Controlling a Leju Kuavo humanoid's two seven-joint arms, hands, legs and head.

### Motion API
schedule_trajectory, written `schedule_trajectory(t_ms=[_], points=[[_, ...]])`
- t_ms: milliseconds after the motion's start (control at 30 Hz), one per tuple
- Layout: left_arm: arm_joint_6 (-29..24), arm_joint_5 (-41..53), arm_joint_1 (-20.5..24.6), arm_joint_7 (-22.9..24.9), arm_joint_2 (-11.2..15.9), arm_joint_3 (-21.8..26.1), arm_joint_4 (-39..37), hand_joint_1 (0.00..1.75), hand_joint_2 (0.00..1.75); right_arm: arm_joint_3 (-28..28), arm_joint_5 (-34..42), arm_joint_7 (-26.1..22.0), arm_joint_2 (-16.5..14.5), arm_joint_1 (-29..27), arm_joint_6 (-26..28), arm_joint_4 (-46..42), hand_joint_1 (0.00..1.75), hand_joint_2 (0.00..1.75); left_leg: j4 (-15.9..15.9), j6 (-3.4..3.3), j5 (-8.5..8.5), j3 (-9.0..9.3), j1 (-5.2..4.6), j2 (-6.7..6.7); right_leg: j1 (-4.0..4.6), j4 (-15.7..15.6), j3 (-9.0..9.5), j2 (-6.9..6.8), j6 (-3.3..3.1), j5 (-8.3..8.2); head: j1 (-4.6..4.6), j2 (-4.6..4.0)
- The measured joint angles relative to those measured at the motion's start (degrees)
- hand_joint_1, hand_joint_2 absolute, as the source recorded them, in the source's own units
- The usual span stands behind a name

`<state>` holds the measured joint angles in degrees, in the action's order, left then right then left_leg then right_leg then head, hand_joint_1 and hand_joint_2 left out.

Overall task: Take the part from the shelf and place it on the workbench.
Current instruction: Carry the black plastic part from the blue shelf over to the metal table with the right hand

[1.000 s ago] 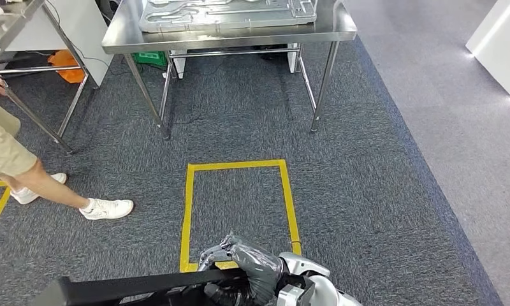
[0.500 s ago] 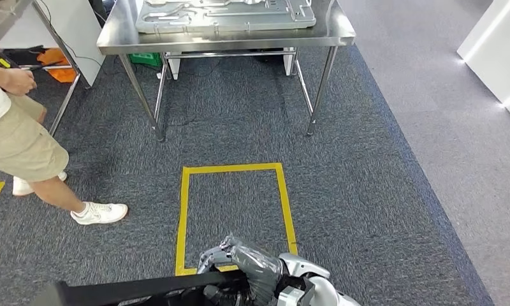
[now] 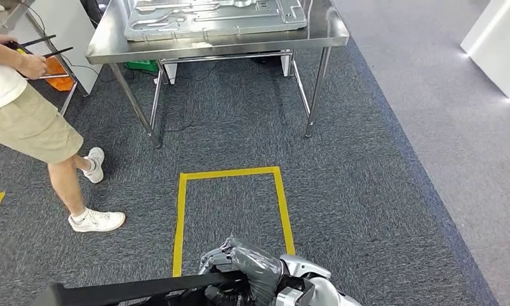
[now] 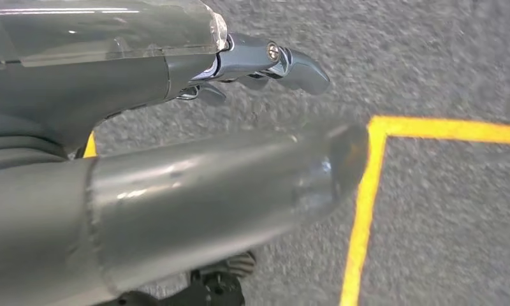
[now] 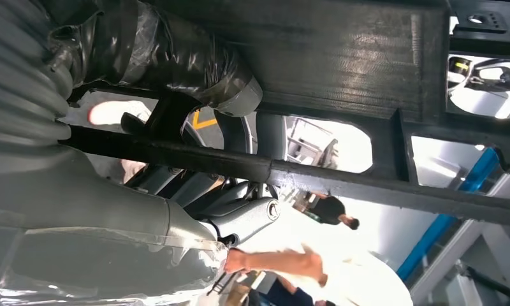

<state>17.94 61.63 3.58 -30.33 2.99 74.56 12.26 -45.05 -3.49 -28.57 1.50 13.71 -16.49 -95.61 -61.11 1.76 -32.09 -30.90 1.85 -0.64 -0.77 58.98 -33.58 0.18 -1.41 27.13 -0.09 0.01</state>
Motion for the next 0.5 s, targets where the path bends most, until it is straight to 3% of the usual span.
schedule_trajectory(t_ms=[100, 133, 167, 233, 300, 367, 433, 500], points=[[0.0, 0.0, -0.2, 0.0, 0.0, 0.0, 0.0, 0.00, 0.00, 0.0, 0.0, 0.0, 0.0, 0.0, 0.0, 0.1, 1.68, 1.75, -11.4, 0.01, -3.60, -6.82, -0.12, 0.11, 0.47, -0.1, 1.11, 0.04, -0.87, 0.98, 0.00, -0.01], [0.0, 0.0, -0.3, 0.0, 0.0, 0.0, 0.0, 0.00, 0.00, 0.0, 0.0, 0.0, 0.0, -0.1, 0.0, 0.1, 1.68, 1.75, -13.2, -0.11, -3.22, -8.49, -0.16, 0.13, 0.67, -0.1, 1.55, 0.15, -0.98, 1.37, -0.01, -0.01], [0.0, 0.0, -0.4, 0.0, 0.0, 0.0, 0.0, 0.00, 0.00, 0.0, 0.0, 0.0, 0.0, -0.1, 0.0, 0.2, 1.68, 1.75, -12.7, -0.35, -1.59, -9.11, -0.24, 0.14, 0.88, -0.1, 2.12, 0.28, -1.03, 1.80, -0.01, -0.01], [0.0, 0.0, -0.5, 0.0, 0.0, 0.0, 0.0, 0.00, 0.00, 0.0, 0.0, 0.0, 0.0, -0.1, 0.0, 0.2, 1.68, 1.75, -6.3, -1.27, 3.78, -7.51, -0.65, 0.19, 1.16, -0.1, 3.49, 0.45, -0.99, 2.85, -0.01, -0.01], [0.0, 0.0, -0.4, 0.0, 0.1, 0.1, 0.0, 0.00, 0.00, 0.0, 0.0, 0.0, 0.0, -0.1, 0.0, 0.2, 1.68, 1.75, -0.3, -2.25, 6.52, -5.06, -1.22, 0.21, 1.40, -0.1, 4.38, 0.55, -0.61, 3.76, 0.01, -0.01], [0.0, 0.1, -0.4, 0.0, 0.1, 0.1, 0.0, 0.00, 0.00, 0.0, 0.0, 0.1, 0.0, -0.1, 0.1, 0.2, 1.68, 1.75, 1.8, -2.79, 6.11, -3.98, -1.60, 0.21, 1.39, -0.3, 4.76, 0.61, 0.06, 3.90, 0.02, -0.01], [0.0, 0.1, -0.4, 0.0, 0.1, 0.1, 0.0, 0.00, 0.00, 0.0, -0.1, 0.1, 0.0, -0.1, 0.1, 0.2, 1.68, 1.75, 3.1, -3.16, 5.94, -2.96, -1.38, 0.35, 1.30, 0.2, 5.01, 0.54, 0.67, 3.58, 0.02, 0.00], [0.0, 0.1, -0.4, 0.0, 0.1, 0.1, 0.0, 0.00, 0.00, 0.0, -0.1, 0.1, 0.0, 0.0, 0.2, 0.1, 1.68, 1.75, 4.1, -3.67, 5.72, -1.53, -1.00, 0.43, 1.19, 3.7, 3.53, 0.43, 1.20, 4.20, 0.02, 0.00]])
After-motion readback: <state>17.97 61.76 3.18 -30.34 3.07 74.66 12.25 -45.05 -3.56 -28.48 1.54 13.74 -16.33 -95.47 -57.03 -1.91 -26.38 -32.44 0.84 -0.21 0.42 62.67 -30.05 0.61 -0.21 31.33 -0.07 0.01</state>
